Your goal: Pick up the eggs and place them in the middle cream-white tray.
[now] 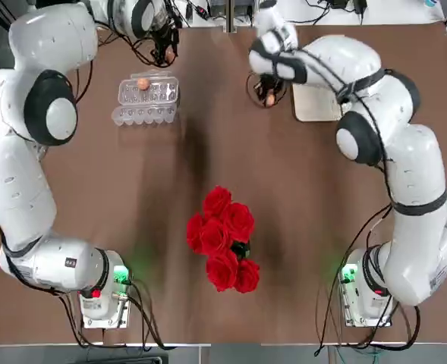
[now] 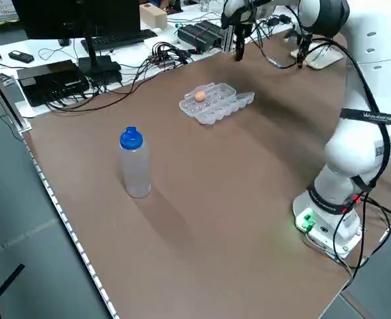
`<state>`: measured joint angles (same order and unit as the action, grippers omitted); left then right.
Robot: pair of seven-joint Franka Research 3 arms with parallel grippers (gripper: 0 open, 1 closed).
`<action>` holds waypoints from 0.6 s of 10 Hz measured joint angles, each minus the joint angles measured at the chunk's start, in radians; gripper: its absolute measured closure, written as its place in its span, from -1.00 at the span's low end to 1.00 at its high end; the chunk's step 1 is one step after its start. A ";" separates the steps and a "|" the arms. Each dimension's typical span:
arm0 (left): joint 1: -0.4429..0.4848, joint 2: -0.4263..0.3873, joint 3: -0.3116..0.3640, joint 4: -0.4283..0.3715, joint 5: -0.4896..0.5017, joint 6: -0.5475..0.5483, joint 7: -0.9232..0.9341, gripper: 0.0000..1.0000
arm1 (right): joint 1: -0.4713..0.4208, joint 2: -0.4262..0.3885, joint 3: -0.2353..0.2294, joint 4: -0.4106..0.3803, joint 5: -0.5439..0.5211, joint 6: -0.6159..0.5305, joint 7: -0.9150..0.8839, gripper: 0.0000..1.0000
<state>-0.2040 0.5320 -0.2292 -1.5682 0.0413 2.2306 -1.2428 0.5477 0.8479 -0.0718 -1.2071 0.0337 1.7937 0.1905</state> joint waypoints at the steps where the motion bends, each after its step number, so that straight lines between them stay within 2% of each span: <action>1: -0.049 0.021 0.000 0.026 -0.005 0.004 -0.052 0.00 | -0.056 -0.016 -0.002 0.028 -0.001 -0.035 -0.044 0.04; 4: -0.231 0.160 0.006 0.148 -0.005 0.140 -0.231 0.00 | -0.233 -0.103 -0.008 0.043 -0.040 -0.152 -0.182 0.04; 6: -0.328 0.222 0.012 0.169 -0.005 0.218 -0.278 0.00 | -0.346 -0.132 -0.010 0.023 -0.076 -0.161 -0.301 0.04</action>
<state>-0.5315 0.7536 -0.2177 -1.3997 0.0365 2.4484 -1.5203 0.2021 0.7158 -0.0819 -1.1843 -0.0422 1.6324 -0.1101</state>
